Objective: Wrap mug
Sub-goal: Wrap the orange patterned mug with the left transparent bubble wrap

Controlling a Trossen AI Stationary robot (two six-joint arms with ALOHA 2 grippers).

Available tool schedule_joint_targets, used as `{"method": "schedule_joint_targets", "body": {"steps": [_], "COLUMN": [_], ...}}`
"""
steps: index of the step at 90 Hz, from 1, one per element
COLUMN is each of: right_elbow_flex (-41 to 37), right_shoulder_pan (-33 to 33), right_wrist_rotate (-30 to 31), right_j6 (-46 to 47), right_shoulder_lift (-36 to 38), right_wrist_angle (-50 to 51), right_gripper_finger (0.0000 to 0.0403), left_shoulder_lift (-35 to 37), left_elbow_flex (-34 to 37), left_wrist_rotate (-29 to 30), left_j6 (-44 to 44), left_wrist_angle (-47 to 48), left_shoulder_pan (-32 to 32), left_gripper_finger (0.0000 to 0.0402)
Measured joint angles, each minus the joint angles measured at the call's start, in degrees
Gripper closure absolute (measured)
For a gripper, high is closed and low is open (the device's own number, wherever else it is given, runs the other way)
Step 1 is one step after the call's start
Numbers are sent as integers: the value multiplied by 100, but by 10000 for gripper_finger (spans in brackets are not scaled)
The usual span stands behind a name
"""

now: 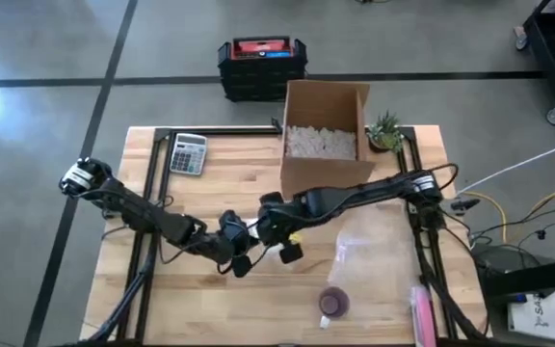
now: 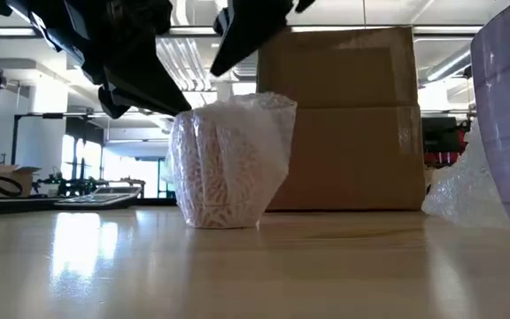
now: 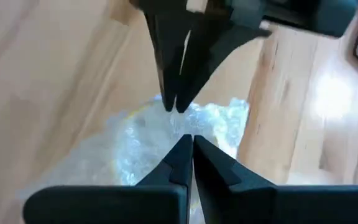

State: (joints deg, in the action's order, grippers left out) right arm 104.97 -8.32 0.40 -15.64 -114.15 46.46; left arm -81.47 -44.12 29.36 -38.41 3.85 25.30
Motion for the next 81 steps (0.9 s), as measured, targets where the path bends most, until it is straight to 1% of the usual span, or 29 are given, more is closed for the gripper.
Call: {"method": "schedule_joint_targets", "body": {"steps": [13,30,44,58,81], "right_elbow_flex": [-51,-88,-46,-49,207], "right_shoulder_pan": [49,48,48,48,48], "right_wrist_rotate": [-63,-36,-30,-30,-38], "right_j6": [107,107,109,107,59], "right_shoulder_lift": [-173,-861,-1055,-921,-254], "right_wrist_angle": [-263,-402,-421,-287,90], "right_gripper_finger": [403,403,403,403,403], "left_shoulder_lift": [0,0,0,0,0], "left_elbow_flex": [0,0,0,0,0], "left_wrist_rotate": [-1,-2,-35,-45,-50], "left_j6": [0,0,0,0,0], "left_wrist_angle": [-1,-17,-26,-45,-48], "left_shoulder_pan": [0,0,0,-1,-1], "left_gripper_finger": [379,379,379,379,379]}}
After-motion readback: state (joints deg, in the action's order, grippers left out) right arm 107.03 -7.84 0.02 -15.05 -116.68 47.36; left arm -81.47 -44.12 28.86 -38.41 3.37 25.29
